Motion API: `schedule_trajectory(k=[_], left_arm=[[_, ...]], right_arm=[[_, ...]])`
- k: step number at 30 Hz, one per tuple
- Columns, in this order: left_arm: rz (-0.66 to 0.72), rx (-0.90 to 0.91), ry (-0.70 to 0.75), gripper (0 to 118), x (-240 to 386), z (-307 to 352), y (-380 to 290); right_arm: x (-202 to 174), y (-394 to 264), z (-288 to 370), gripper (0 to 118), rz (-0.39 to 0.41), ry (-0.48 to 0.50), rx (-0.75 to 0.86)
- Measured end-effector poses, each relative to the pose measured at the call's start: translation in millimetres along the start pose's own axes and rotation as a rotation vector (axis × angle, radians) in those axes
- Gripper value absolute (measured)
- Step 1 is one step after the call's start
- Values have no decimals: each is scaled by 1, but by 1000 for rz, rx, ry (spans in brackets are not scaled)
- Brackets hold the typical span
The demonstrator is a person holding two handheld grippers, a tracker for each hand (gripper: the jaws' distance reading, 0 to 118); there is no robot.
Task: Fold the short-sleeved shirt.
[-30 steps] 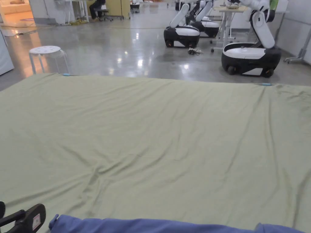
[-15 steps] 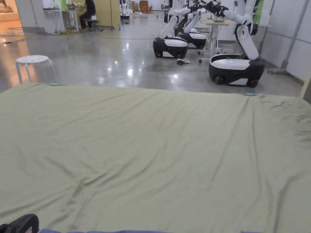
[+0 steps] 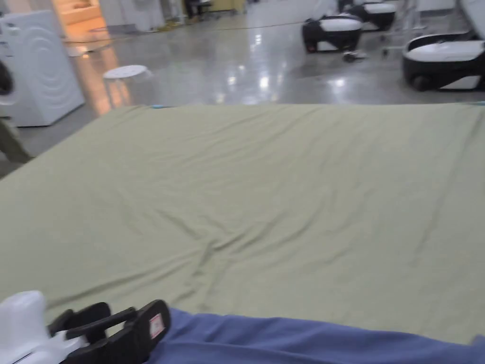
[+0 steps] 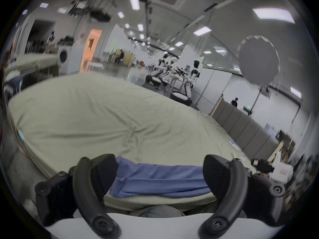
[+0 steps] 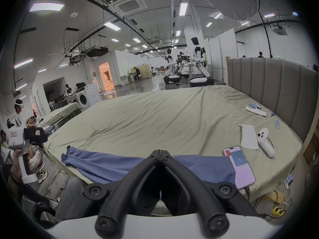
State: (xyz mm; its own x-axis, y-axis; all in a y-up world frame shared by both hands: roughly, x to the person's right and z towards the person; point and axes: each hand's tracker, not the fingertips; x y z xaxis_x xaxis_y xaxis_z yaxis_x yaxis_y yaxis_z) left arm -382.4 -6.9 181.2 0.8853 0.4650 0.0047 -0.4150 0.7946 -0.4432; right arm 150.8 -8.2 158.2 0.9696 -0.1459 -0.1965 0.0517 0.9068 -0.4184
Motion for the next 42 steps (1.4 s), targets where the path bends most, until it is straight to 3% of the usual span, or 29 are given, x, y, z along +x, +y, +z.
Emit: schedule_trajectory(k=[8, 12, 15, 18, 19, 20, 22, 23, 33, 39, 42], left_arm=[[478, -128, -77, 101, -119, -48, -16], [571, -206, -124, 101, -126, -87, -40], [647, -158, -194, 99, -130, -105, -49], [701, -171, -208, 87, -123, -118, -44], [699, -178, -198, 72, -121, -123, -45], [693, -188, -199, 43, -118, -127, -46], [679, -224, -188, 21, -114, -135, -48], [692, -218, -180, 16, -112, -138, -50], [700, -60, -105, 12, -130, -122, -1], [402, 1, 111, 12, -118, -92, 70], [257, -3, 116, 12, -79, -95, 84]], right_arm=[[3, -12, -6, 0, -57, 31, -58], [5, -13, -5, 0, -72, 21, -63], [6, -12, -5, 0, -90, 16, -67], [7, -12, -4, 0, -98, 5, -64], [8, -13, -4, 0, -105, 6, -63], [9, -14, -5, 0, -118, 9, -65], [7, -15, -7, 0, -138, 11, -71], [7, -16, -7, 0, -144, 8, -74], [8, -11, -4, 0, -151, -22, -73], [10, -13, -10, 0, -182, -33, -69], [7, -11, -11, 0, -188, -39, -66]])
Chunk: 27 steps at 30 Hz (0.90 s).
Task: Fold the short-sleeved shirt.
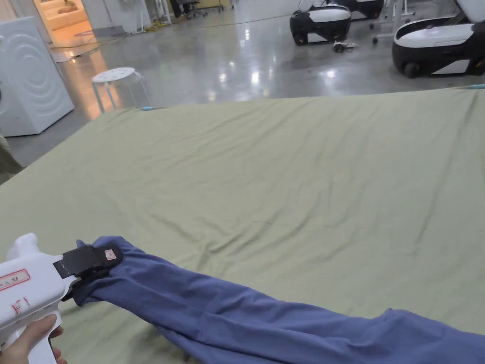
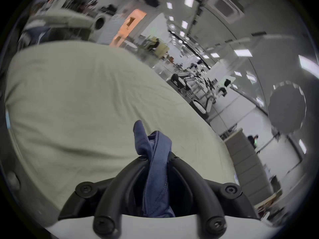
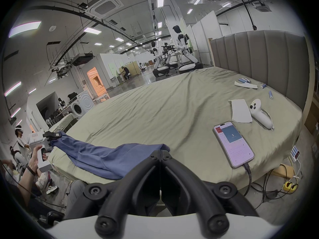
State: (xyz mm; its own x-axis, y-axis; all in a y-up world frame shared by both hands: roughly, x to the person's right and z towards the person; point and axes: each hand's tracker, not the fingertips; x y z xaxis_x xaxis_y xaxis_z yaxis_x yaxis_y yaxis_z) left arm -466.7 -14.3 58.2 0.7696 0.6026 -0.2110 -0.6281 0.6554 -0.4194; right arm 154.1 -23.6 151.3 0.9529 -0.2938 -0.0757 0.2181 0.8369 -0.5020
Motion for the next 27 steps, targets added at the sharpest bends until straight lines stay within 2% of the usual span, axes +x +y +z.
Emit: schedule_trajectory(k=[7, 10, 13, 16, 18, 20, 21, 24, 27], left_arm=[[-244, -221, -200, 12, 129, -37, -103], [-298, -316, -250, 12, 156, -68, -147], [-269, -394, -299, 12, 170, -87, -176], [-317, -437, -237, 13, 177, -103, -189], [-324, -421, -269, 29, 175, -97, -183], [-258, -357, -360, 77, 172, -80, -170], [-225, -334, -381, 94, 168, -75, -161], [-127, -251, -386, 96, 147, -62, -135], [-92, -295, -375, 91, 132, -68, -137]], right_arm=[[-9, 2, 5, 0, -8, 13, 16], [-11, 0, 9, 0, 10, 11, 13], [-4, -3, 12, 0, 26, 3, 8], [7, -4, 6, 0, 8, -7, -6], [11, -5, 4, 0, -8, -7, -17], [12, -4, -2, 0, -15, -5, -18], [13, -5, -4, 0, -23, -1, -22], [13, -7, -9, 0, -38, 9, -37], [0, -3, -7, 0, -46, 15, -48]])
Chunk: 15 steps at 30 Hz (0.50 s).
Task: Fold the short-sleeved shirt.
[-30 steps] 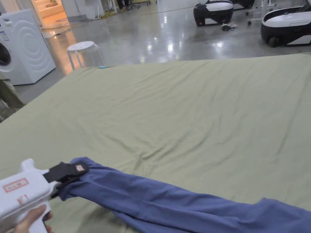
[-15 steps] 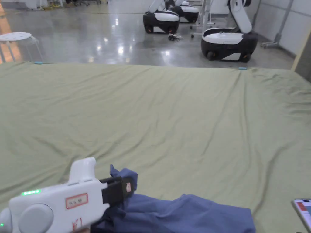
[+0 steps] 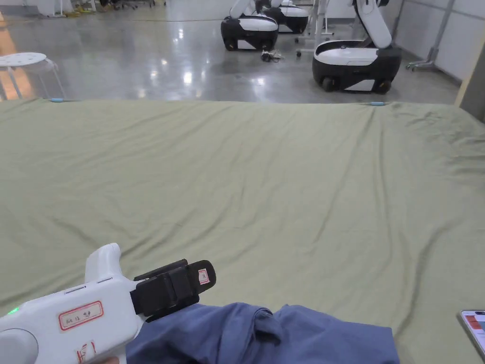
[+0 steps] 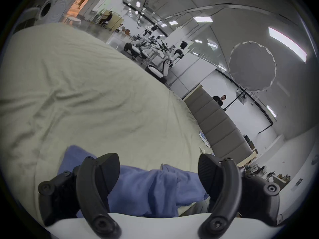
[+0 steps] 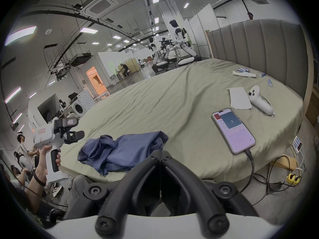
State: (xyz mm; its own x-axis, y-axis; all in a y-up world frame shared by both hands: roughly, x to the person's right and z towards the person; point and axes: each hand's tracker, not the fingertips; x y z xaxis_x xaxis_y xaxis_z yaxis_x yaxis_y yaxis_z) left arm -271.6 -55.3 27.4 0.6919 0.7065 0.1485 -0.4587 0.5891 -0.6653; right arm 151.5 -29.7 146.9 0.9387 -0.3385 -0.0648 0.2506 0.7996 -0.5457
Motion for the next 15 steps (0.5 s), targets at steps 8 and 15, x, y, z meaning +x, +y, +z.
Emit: schedule_trajectory(k=[8, 15], left_arm=[[87, -261, 47, 0, -13, -83, -64], [71, -262, -1, 0, -2, -82, -60]], right_arm=[[-10, 6, 17, 0, 33, 11, -6], [1, 6, 13, 0, 25, 14, -10]])
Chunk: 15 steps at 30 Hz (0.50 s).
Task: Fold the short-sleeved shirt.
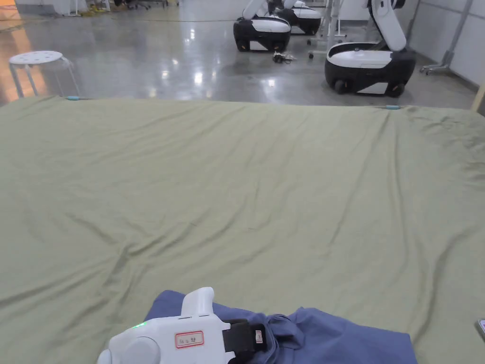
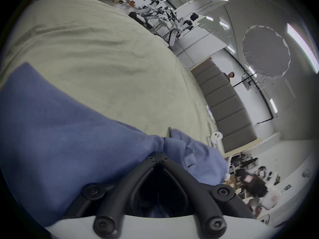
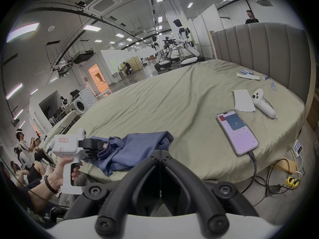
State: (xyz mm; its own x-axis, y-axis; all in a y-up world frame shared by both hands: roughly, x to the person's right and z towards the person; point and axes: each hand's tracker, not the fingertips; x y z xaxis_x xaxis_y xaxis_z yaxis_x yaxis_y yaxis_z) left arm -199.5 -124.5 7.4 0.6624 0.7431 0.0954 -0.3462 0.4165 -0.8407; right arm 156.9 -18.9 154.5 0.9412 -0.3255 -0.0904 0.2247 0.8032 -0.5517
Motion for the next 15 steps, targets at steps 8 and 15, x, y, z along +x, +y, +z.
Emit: schedule_trajectory(k=[8, 15], left_arm=[[69, 280, 3, 104, -55, 138, 36], [461, 217, -107, 103, -137, 119, 23]], right_arm=[[-3, -6, -8, 0, -10, 28, -7], [-7, -11, -1, 0, -32, 62, -24]])
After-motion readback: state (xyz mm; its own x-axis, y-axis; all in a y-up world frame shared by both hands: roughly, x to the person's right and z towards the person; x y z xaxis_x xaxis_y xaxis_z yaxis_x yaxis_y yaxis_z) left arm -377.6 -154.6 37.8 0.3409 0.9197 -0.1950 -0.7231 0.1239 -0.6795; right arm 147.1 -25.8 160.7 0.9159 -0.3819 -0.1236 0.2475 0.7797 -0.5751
